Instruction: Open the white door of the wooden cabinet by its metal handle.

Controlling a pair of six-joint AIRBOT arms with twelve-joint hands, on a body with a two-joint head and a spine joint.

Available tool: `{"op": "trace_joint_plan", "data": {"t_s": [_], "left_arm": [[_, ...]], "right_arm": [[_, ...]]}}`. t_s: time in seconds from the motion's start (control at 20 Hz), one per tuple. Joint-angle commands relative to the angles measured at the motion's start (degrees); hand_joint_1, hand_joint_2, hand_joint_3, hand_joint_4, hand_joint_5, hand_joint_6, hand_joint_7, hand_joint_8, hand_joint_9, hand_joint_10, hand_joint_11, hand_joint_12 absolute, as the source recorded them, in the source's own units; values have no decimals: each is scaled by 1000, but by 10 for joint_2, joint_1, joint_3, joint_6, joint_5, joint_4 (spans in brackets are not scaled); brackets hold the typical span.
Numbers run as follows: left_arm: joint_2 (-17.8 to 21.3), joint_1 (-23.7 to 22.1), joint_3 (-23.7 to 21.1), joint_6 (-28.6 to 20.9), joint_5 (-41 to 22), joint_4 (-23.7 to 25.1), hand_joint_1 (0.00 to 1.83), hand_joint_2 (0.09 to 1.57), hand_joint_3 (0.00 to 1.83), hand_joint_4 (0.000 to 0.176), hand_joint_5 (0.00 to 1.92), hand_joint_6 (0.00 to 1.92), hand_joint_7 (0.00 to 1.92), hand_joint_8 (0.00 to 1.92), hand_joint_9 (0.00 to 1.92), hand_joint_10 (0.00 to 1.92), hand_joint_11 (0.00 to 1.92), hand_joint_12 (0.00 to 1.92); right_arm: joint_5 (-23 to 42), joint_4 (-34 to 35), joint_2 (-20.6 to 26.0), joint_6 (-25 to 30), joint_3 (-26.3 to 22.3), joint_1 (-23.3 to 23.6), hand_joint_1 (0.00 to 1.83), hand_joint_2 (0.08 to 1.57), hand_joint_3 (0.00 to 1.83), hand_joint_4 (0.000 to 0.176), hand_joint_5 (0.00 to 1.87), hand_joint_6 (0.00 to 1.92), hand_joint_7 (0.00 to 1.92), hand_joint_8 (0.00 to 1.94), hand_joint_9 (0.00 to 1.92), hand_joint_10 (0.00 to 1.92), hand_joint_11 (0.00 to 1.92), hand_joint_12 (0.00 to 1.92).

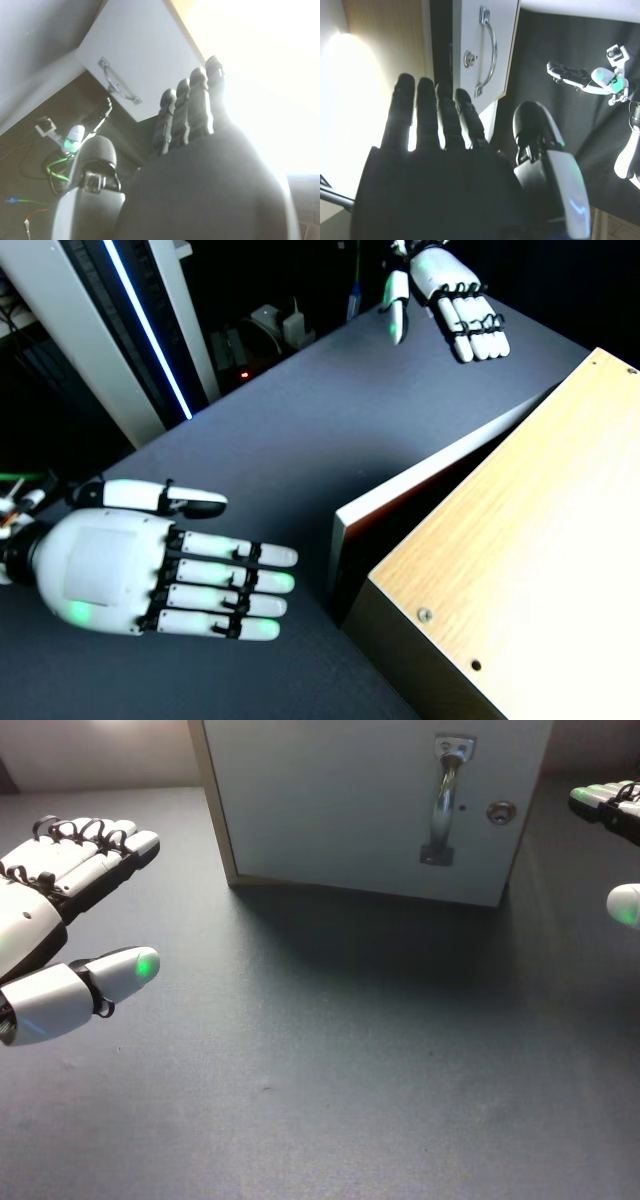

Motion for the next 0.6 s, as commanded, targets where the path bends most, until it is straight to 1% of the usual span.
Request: {"op": "trace_joint_plan", "data": {"t_s": [0.0,0.15,0.3,0.35,0.4,0.5,0.55], "left_arm": [[1,-2,2,-3,-72,-6,0,1390,2,0,77,3,44,6,42,6,45,51],[0,-2,2,-4,-72,-7,0,1386,0,0,73,0,36,1,33,1,32,45],[-1,-2,2,-4,-72,-7,0,1387,0,0,75,1,38,1,37,2,32,43],[-2,-2,2,-4,-72,-7,0,1397,5,0,80,3,41,2,42,3,43,48],[-2,-2,2,-5,-72,-7,0,1398,5,0,86,5,40,2,36,1,34,44],[-2,-4,3,-5,-71,-7,0,1391,1,0,95,8,44,3,40,2,38,46],[-2,-4,3,-5,-71,-7,0,1386,0,0,92,6,45,3,42,3,34,44]], "right_arm": [[67,18,2,3,2,7,0,1407,0,0,0,0,0,0,0,0,0,0],[63,18,2,3,6,7,0,1410,0,0,0,0,0,0,0,0,0,0],[52,18,2,0,12,20,0,1389,0,0,0,0,0,0,0,0,0,0],[47,18,0,-2,15,27,0,1387,0,16,0,0,0,0,0,0,0,0],[42,18,-3,-2,19,32,0,1383,0,8,0,0,0,0,0,0,0,0],[36,18,-7,-2,25,40,0,1382,0,16,0,0,0,0,0,0,5,2],[34,18,-8,-2,26,41,0,1393,0,5,0,0,0,0,0,0,1,0]]}}
